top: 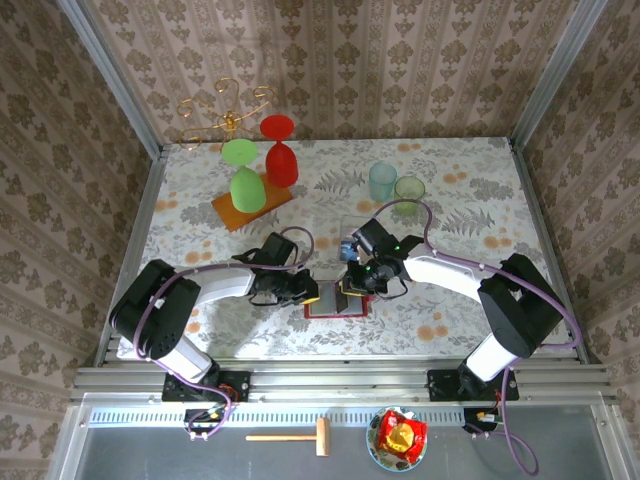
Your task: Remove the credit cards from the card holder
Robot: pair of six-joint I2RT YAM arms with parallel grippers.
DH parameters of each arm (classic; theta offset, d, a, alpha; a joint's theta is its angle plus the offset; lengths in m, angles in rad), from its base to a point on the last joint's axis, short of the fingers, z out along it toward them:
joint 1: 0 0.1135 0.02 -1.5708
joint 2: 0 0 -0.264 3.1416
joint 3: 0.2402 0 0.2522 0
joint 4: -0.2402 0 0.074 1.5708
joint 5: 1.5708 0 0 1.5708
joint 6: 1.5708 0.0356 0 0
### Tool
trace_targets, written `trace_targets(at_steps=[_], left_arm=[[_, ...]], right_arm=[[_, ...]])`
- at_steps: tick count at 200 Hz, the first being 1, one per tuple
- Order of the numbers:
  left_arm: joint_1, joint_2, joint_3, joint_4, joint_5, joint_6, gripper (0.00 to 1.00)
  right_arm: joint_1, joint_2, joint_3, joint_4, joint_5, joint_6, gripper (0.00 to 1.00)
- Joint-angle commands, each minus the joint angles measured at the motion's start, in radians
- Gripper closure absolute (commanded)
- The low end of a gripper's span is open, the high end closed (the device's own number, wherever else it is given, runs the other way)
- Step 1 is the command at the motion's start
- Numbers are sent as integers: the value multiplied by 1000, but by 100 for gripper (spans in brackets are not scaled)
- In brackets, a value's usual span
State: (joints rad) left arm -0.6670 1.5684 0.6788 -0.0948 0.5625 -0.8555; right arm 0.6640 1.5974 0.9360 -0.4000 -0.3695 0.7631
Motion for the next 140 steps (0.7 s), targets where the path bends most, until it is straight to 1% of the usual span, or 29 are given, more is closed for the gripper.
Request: trace_targets(at_steps=[1,24,74,99,123,140], left_arm=[[3,-18,10,-19,12,18,89],[4,-18,8,-18,13,17,89],[9,-25,8,-22,11,18,89],[13,-48,7,-26,-1,17,90],[25,-72,8,-40,-7,21,90],[32,-90,2,-45,-11,23,90]], right_arm=[[6,17,-3,8,10,13,89],[6,23,-1,12,9,13,89],[6,15,-2,13,13,14,97],[5,-24,-5,1,31,7,100],[-6,-63,12,-42,53,-25,100],[-18,-84,33,-85,61,-82,100]])
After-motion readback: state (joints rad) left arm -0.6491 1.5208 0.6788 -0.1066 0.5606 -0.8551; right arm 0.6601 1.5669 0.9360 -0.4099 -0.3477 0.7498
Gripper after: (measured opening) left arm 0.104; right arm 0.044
